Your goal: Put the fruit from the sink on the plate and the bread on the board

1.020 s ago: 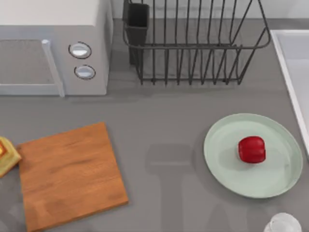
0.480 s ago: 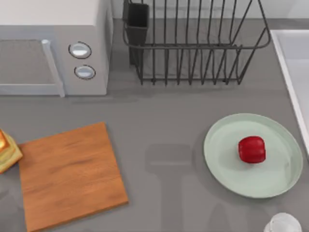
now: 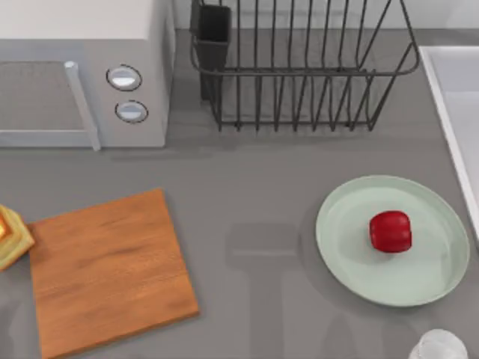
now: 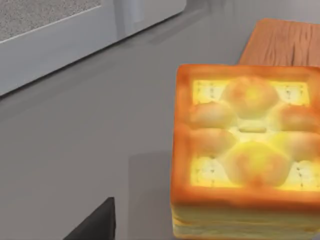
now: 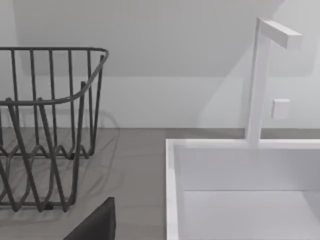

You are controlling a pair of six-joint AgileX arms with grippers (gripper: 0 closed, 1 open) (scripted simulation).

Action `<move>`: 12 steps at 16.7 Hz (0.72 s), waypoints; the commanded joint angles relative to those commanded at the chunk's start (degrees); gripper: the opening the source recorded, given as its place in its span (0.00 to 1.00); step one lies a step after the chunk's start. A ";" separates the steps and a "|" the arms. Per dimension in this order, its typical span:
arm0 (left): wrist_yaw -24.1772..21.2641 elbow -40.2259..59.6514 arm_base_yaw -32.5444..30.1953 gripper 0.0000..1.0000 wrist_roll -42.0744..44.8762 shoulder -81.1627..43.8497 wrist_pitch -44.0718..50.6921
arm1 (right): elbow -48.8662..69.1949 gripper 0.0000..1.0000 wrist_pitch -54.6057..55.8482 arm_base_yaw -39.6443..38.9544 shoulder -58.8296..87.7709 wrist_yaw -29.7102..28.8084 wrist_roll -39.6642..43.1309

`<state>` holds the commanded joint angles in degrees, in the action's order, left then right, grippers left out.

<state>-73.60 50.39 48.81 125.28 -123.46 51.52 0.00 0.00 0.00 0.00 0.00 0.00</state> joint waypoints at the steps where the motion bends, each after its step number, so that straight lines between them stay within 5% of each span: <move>1: 0.00 0.00 0.00 1.00 0.00 0.00 0.00 | 0.00 1.00 0.00 0.00 0.00 0.00 0.00; 6: -0.20 0.23 -0.55 1.00 -1.77 1.57 -0.78 | 0.00 1.00 0.00 0.00 0.00 0.00 0.00; 12: -2.01 -2.52 -4.40 1.00 -14.87 5.50 -11.38 | 0.00 1.00 0.00 0.00 0.00 0.00 0.00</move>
<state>-75.60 47.87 44.42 110.41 -117.96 40.14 0.00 0.00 0.00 0.00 0.00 0.00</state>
